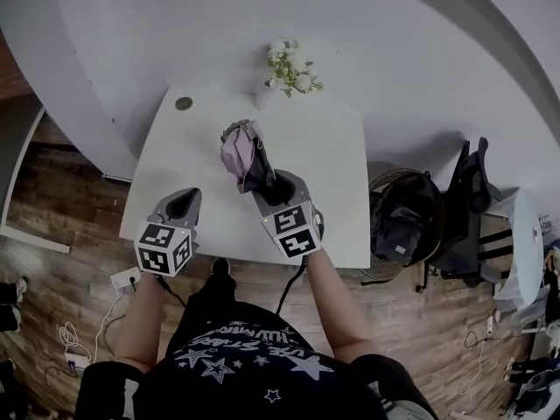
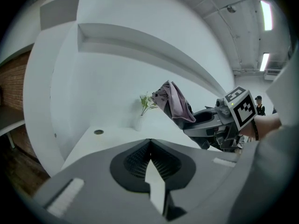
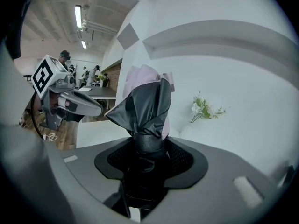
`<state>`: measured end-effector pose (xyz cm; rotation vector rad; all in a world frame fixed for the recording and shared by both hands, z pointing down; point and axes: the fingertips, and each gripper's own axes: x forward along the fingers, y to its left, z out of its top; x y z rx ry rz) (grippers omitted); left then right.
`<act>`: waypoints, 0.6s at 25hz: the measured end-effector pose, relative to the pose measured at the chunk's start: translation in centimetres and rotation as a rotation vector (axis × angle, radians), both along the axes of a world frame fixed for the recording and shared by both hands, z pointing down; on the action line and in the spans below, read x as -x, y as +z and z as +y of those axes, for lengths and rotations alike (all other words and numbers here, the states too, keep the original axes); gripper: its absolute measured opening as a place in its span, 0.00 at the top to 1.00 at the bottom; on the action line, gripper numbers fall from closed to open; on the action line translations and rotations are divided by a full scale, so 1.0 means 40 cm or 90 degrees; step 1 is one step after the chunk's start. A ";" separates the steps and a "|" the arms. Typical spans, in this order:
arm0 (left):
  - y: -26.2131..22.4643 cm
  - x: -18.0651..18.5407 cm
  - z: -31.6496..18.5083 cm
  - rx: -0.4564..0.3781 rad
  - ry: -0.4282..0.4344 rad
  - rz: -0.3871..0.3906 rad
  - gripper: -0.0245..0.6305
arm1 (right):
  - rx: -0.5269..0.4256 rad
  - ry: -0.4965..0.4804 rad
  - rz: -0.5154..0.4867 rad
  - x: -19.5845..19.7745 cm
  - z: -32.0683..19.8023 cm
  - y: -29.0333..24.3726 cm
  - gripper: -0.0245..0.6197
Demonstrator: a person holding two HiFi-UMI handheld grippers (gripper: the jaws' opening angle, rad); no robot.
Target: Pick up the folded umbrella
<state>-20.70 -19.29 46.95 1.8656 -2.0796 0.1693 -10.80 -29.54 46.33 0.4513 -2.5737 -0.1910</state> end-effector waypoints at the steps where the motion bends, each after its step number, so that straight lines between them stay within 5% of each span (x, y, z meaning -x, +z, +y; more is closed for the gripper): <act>1: -0.004 -0.018 0.011 -0.002 0.002 -0.002 0.96 | 0.001 0.006 -0.003 -0.020 0.009 -0.004 0.61; 15: -0.017 -0.194 0.138 -0.006 0.026 -0.007 0.96 | 0.015 0.057 -0.033 -0.244 0.122 -0.028 0.61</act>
